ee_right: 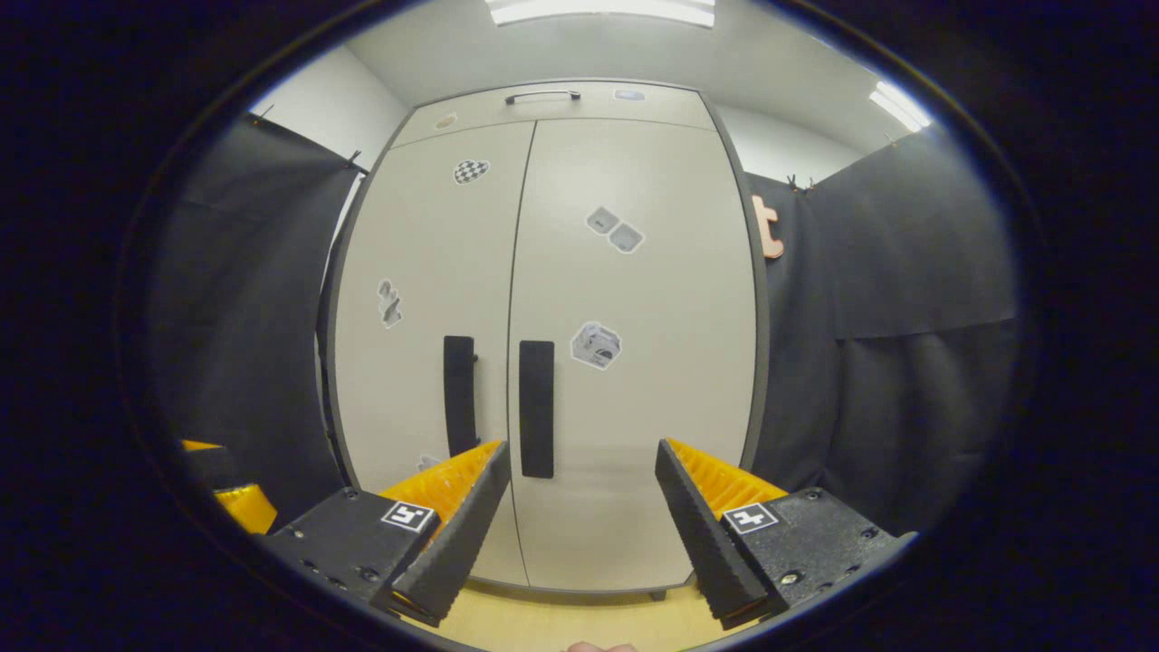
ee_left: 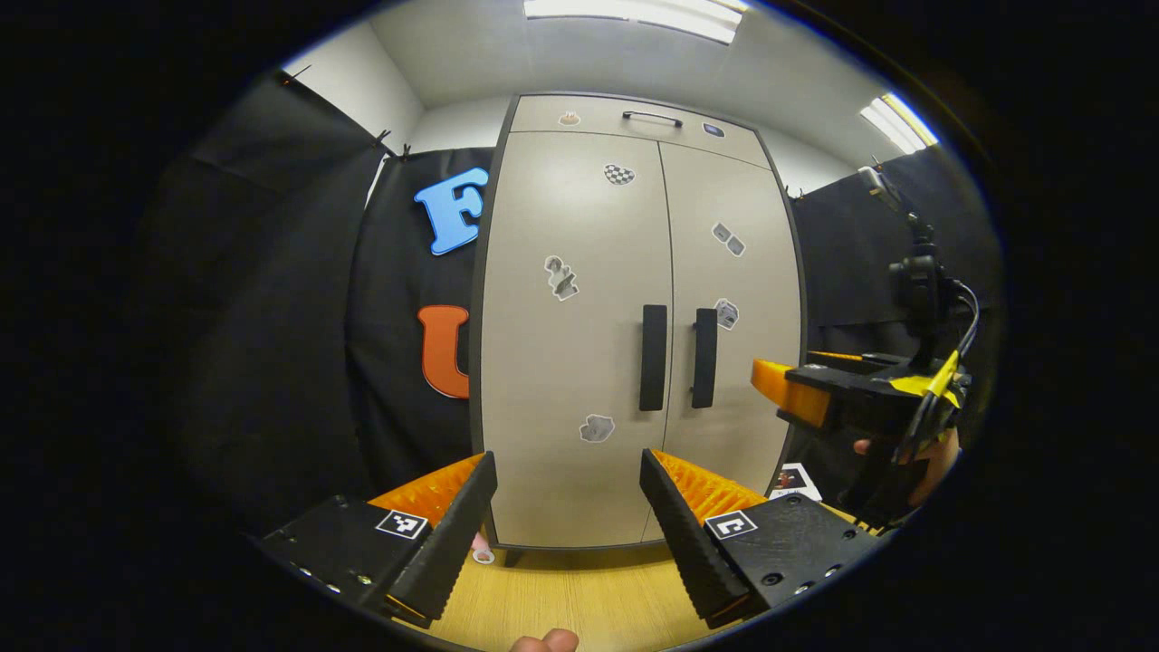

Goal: Open the right door of the double-door shoe cabinet with the right hand, and open the left door with the left hand.

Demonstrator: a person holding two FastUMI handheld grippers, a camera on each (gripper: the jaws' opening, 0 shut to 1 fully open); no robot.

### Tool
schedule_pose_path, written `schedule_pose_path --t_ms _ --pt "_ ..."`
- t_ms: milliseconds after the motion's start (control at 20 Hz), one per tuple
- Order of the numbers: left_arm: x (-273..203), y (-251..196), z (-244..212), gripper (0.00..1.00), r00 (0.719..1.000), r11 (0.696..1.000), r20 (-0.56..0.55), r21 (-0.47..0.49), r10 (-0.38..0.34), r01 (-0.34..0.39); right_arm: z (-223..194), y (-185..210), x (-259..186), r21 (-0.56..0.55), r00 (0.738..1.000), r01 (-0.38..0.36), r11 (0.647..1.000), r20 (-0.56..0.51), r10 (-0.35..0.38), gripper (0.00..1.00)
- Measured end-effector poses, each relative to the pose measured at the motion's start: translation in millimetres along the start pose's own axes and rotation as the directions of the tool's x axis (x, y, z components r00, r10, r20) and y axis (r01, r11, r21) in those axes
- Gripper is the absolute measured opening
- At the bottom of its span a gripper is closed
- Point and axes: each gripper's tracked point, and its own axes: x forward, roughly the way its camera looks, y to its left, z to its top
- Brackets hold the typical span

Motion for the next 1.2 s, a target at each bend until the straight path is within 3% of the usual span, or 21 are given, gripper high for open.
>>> schedule_pose_path --t_ms 250,850,1050,1200 --pt "-5 -1 -6 0.95 1.0 1.0 -0.013 0.008 -0.015 0.015 -3 14 49 -0.035 1.0 -0.016 0.999 -0.024 0.015 1.0" --pt "-6 36 -11 0.95 0.998 0.998 -0.023 -0.02 0.057 -0.058 -11 38 108 0.023 0.999 -0.037 0.999 -0.038 0.038 0.97" --pt "-3 43 -11 0.95 0.997 0.997 -0.028 -0.033 0.067 -0.068 -10 32 111 0.017 0.999 0.0 1.0 -0.034 0.001 0.85" --pt "0 45 -11 0.95 0.998 0.997 -0.026 -0.041 0.065 -0.066 -10 39 111 0.018 0.999 -0.025 1.0 -0.037 0.025 0.69"
